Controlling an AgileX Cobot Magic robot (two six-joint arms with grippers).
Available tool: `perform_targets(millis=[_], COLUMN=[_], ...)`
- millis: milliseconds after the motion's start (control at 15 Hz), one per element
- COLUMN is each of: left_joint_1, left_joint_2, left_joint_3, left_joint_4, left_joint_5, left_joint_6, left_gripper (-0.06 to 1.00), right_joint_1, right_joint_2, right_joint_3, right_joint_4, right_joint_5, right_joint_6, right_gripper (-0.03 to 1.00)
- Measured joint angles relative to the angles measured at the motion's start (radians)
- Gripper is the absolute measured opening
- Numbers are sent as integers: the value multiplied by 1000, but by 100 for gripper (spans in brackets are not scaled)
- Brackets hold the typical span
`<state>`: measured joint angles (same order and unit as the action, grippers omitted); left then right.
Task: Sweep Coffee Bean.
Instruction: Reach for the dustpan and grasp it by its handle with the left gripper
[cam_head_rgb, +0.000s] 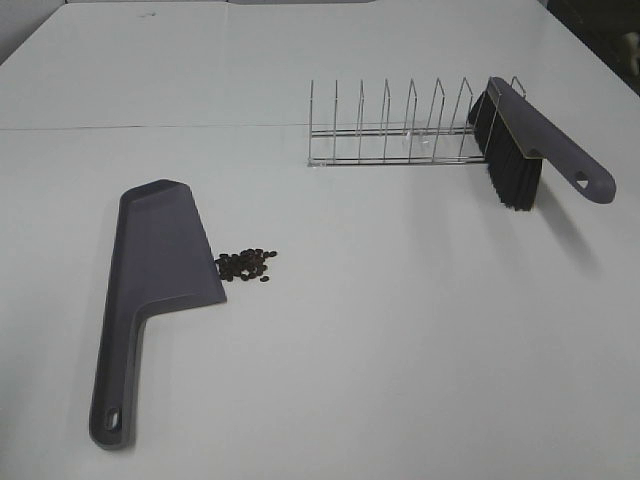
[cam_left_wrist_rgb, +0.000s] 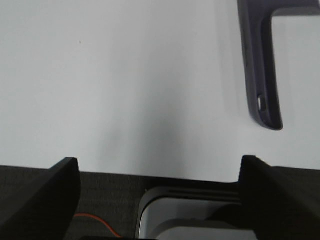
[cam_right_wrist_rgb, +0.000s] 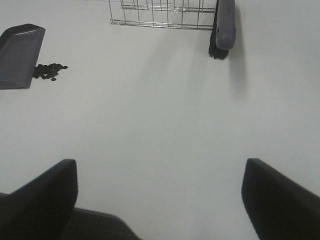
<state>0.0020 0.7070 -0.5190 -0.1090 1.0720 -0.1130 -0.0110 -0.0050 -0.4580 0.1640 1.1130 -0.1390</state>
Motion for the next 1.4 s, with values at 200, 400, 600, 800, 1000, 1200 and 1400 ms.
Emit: perform_targets(millis=[200,400,600,800,1000,1200,1400], left_joint_1=[0,-9,-84,-226,-321,-410,-424], left_joint_2=[178,420,552,726,880,1062,1139], left_joint_3=[-10,-114,-184,-274,-344,-434,-449], left_joint_4=[0,-30,-56,-60,-60,-60,-54], left_joint_5=[-8,-117,-172,-242,-291,-315,-332], left_joint_6=[-28,-35,-46,-131,-209,-243,-277], left_gripper=[76,76,76,76,76,76,76], right_joint_1=[0,0,0,0,0,0,0], right_joint_2=[0,0,0,0,0,0,0], right_joint_3=[0,0,0,0,0,0,0], right_joint_4=[0,0,0,0,0,0,0], right_joint_5=[0,0,0,0,0,0,0], right_joint_6=[0,0,0,0,0,0,0], right_gripper=[75,75,75,75,75,75,75])
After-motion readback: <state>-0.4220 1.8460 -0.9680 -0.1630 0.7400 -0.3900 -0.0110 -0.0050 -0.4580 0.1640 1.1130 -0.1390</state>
